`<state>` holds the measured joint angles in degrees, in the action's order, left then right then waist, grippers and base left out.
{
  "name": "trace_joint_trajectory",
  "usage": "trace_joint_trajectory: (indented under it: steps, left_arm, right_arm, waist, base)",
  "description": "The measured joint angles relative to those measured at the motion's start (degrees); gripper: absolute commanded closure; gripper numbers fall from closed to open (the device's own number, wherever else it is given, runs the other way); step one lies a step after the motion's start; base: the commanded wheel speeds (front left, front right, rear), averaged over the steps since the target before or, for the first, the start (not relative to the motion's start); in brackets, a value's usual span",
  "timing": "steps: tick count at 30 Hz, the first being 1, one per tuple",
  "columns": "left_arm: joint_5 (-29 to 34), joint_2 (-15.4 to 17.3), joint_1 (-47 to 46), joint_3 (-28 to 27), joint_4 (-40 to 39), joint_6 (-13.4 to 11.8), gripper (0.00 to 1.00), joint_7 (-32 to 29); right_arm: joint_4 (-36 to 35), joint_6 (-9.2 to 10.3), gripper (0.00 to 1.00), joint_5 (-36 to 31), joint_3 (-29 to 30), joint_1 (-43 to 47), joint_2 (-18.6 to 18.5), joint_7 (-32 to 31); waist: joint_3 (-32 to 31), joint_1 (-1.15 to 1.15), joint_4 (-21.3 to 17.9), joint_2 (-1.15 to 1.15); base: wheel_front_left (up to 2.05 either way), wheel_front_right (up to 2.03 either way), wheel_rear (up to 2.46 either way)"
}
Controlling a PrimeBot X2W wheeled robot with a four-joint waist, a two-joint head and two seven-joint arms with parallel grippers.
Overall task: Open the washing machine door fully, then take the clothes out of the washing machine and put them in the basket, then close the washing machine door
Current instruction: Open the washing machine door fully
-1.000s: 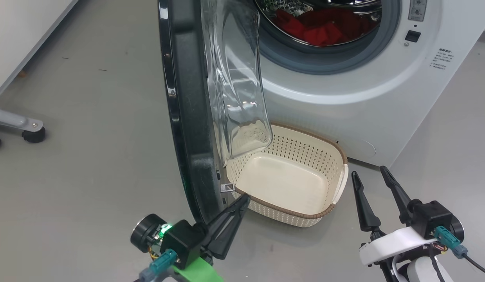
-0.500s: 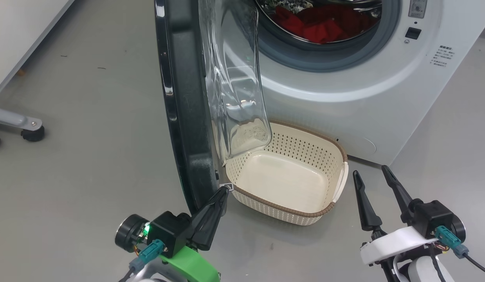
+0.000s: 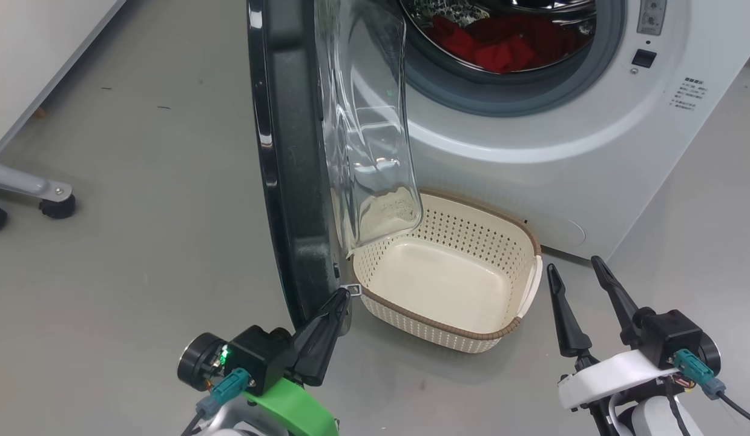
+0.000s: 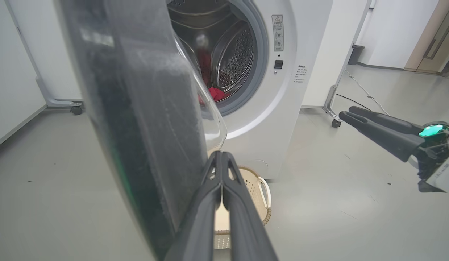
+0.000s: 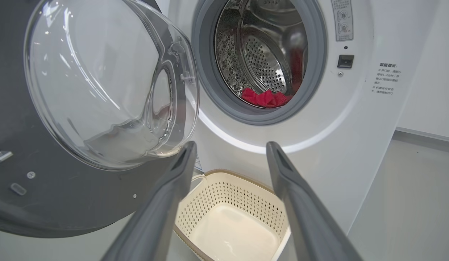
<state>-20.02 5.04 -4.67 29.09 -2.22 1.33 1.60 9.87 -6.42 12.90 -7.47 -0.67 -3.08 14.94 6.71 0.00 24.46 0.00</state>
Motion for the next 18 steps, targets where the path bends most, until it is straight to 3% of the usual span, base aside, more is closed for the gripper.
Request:
trace_joint_trajectory:
  steps: [18]
  left_arm:
    - [-1.1, -0.1, 0.6, -4.7, 1.8, -3.6, 1.00, 1.6]
  right_arm:
    - [0.0, -0.05, 0.00, -0.1, 0.3, 0.0, 0.3, 0.0]
  waist:
    - [-0.4, 0.00, 1.1, 0.00]
  base:
    - [0.00, 0.00, 0.00]
